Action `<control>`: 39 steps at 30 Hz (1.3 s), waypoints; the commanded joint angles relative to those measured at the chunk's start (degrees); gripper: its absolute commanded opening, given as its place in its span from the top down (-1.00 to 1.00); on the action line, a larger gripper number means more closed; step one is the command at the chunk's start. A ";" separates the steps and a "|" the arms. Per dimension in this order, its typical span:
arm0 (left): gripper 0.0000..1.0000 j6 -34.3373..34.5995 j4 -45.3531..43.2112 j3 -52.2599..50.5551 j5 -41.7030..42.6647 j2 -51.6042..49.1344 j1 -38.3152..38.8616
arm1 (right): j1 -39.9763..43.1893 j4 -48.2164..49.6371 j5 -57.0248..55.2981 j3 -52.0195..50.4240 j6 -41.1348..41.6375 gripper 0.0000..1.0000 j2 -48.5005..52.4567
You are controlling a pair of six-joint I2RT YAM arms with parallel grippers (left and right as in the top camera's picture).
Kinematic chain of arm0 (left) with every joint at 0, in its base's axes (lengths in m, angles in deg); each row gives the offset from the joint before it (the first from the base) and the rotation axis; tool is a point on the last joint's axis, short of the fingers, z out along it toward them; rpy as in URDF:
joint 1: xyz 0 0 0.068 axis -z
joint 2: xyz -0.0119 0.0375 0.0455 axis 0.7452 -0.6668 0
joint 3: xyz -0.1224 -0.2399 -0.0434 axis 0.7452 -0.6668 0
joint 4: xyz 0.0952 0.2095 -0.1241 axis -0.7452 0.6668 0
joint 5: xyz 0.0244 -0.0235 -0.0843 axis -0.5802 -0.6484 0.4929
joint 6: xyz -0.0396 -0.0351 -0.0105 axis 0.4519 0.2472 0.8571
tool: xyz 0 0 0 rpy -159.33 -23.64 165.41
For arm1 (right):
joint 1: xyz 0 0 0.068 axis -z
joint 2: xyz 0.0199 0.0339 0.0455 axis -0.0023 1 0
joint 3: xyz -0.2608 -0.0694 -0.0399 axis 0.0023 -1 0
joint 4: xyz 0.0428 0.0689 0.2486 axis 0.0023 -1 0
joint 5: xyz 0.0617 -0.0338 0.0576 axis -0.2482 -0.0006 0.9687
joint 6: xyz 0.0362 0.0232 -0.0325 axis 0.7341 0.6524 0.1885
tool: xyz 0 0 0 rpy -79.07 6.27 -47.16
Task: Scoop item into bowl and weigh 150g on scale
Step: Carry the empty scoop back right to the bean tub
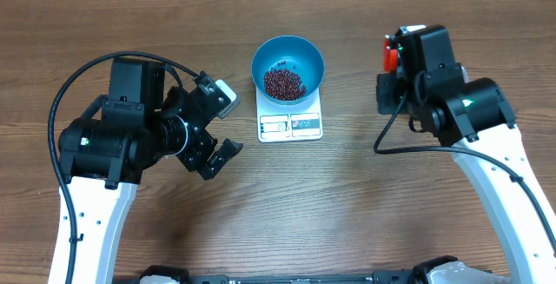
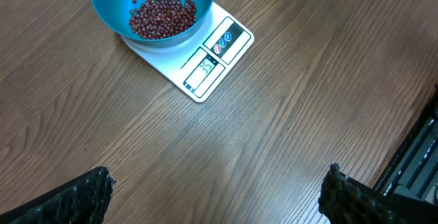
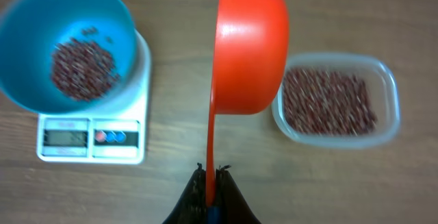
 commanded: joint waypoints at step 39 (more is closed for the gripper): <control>-0.99 -1.25 0.02 0.79 0.85 0.00 -0.22 | 22.99 6.25 -2.60 -1.73 -11.67 0.93 25.24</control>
